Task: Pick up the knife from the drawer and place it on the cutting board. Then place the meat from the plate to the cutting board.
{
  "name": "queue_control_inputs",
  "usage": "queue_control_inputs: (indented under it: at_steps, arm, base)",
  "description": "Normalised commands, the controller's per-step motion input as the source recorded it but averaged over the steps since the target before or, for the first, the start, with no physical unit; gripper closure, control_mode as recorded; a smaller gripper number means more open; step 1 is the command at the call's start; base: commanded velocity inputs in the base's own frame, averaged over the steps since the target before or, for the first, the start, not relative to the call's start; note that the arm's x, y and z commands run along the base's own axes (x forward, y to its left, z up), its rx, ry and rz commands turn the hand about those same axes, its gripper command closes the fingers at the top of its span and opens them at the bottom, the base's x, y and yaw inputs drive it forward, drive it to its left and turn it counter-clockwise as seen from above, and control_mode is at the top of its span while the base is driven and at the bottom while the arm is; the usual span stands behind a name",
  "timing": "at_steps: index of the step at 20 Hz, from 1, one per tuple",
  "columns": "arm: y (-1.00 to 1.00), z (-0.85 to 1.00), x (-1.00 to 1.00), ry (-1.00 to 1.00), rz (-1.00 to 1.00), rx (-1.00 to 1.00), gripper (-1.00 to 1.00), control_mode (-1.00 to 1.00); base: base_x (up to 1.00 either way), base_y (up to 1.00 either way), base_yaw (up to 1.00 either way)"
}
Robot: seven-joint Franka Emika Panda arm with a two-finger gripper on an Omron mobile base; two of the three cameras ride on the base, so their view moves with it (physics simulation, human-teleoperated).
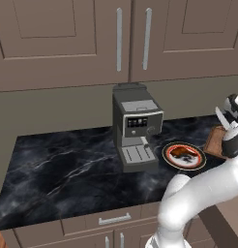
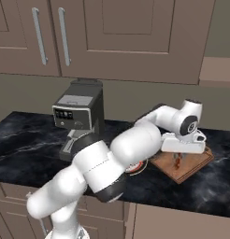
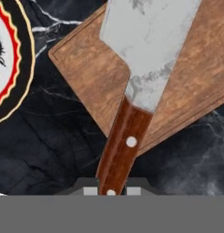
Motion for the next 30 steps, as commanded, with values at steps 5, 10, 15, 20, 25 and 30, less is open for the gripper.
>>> queue_control_inputs:
  at_steps: [5,10,15,20,25,30]
  arm:
    - [-0.24,-0.11,0.30,-0.01,0.00,0.00,1.00,-1.00]
    - [-0.19,-0.23,0.20,0.00,0.00,0.00,1.00,-1.00]
    - [-0.11,-0.27,0.23,0.00,0.00,0.00,1.00,-1.00]
    - [-0.20,-0.18,0.19,-0.01,0.00,0.00,1.00,-1.00]
    - [-0.22,-0.22,0.21,0.00,-0.01,0.00,1.00,-1.00]
    - [-0.14,-0.26,0.27,0.00,0.00,0.00,1.00,-1.00]
  base:
    - [0.00,0.00,0.00]
    - [0.00,0.00,0.00]
    - [0.00,0.00,0.00]
    - [0.00,0.00,0.00]
    - [0.00,0.00,0.00]
    - [0.00,0.00,0.00]
